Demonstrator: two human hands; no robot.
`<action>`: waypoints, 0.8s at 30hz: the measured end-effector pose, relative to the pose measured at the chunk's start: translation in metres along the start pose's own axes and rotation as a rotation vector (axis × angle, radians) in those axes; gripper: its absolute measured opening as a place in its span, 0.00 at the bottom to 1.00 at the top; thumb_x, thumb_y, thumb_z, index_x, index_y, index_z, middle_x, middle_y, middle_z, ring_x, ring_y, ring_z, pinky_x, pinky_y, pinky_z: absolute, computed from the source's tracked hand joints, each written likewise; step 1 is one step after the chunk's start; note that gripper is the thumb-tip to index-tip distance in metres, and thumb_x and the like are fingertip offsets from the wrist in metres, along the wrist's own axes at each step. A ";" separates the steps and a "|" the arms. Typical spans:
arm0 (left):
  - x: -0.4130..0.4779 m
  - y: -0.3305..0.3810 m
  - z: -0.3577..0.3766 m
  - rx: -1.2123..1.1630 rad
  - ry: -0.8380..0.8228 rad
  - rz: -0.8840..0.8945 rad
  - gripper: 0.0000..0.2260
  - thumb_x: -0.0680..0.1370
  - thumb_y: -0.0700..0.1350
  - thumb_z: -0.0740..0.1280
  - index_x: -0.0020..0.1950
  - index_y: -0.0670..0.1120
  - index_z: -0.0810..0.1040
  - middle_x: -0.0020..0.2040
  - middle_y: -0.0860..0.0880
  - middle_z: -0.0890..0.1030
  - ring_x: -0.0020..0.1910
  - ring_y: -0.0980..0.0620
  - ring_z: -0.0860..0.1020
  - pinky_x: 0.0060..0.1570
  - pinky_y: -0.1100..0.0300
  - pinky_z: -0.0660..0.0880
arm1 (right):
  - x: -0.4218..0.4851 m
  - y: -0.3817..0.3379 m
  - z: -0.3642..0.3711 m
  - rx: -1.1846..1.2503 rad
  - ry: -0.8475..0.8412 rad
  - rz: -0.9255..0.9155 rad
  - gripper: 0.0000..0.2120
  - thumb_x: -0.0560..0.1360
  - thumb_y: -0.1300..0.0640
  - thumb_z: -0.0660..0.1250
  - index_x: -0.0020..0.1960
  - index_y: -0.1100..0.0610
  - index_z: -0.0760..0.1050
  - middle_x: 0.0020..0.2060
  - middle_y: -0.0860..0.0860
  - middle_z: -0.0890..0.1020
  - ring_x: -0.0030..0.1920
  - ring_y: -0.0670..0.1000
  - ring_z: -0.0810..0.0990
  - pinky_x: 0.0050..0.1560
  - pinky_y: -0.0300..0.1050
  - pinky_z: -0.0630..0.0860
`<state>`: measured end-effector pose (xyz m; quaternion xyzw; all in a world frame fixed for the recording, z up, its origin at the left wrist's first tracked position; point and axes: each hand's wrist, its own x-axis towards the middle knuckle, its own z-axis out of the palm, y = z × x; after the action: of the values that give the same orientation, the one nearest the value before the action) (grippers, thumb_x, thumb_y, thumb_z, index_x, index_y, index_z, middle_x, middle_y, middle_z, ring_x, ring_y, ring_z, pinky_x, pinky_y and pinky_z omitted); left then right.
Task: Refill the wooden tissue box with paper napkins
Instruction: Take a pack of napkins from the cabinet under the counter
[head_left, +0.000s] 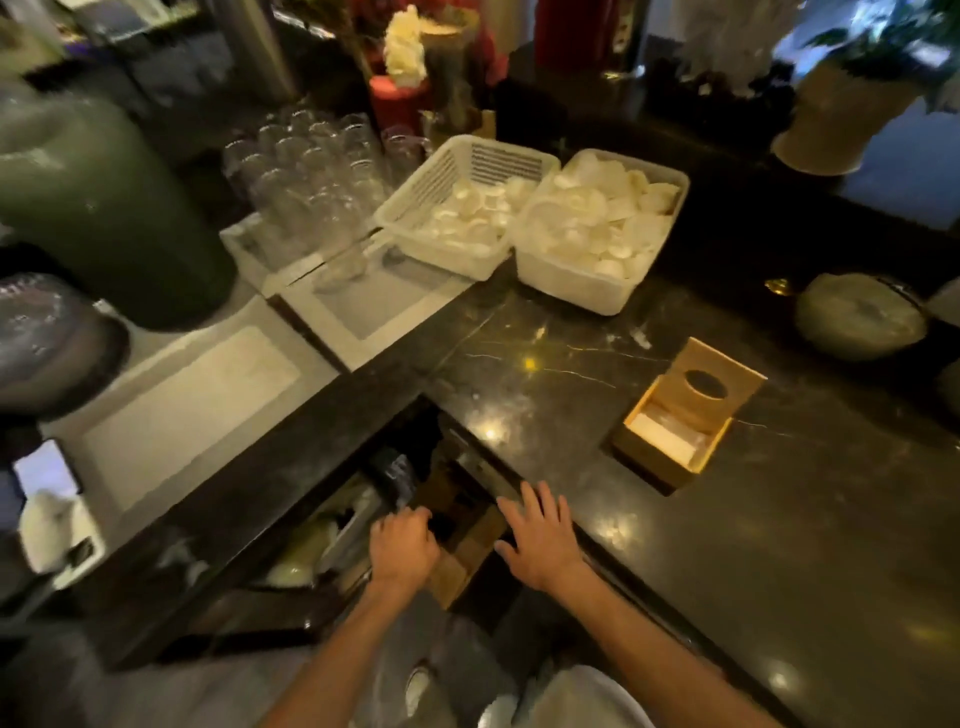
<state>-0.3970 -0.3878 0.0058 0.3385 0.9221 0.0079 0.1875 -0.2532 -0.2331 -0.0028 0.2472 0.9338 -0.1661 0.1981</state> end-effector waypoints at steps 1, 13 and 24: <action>0.008 -0.016 -0.005 0.026 0.020 0.009 0.15 0.76 0.46 0.60 0.61 0.49 0.78 0.57 0.47 0.81 0.58 0.45 0.78 0.58 0.51 0.72 | 0.012 -0.011 -0.002 -0.044 0.015 -0.011 0.33 0.79 0.39 0.54 0.80 0.47 0.46 0.80 0.57 0.46 0.78 0.63 0.39 0.75 0.65 0.41; 0.130 -0.089 0.019 -0.025 0.272 -0.016 0.29 0.74 0.44 0.67 0.74 0.44 0.64 0.72 0.38 0.66 0.75 0.36 0.61 0.72 0.34 0.56 | 0.169 -0.098 0.005 0.107 0.313 0.214 0.33 0.79 0.43 0.60 0.79 0.49 0.52 0.79 0.55 0.54 0.79 0.60 0.47 0.76 0.67 0.47; 0.162 -0.124 0.110 0.253 0.888 0.163 0.34 0.75 0.43 0.64 0.79 0.43 0.55 0.74 0.36 0.64 0.75 0.35 0.61 0.74 0.40 0.57 | 0.210 -0.071 0.104 -0.362 1.057 0.151 0.38 0.73 0.49 0.65 0.79 0.51 0.52 0.76 0.57 0.63 0.75 0.60 0.60 0.73 0.60 0.55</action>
<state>-0.5492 -0.3940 -0.1688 0.3939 0.8771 0.0541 -0.2694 -0.4281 -0.2511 -0.1728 0.3250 0.8994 0.1578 -0.2462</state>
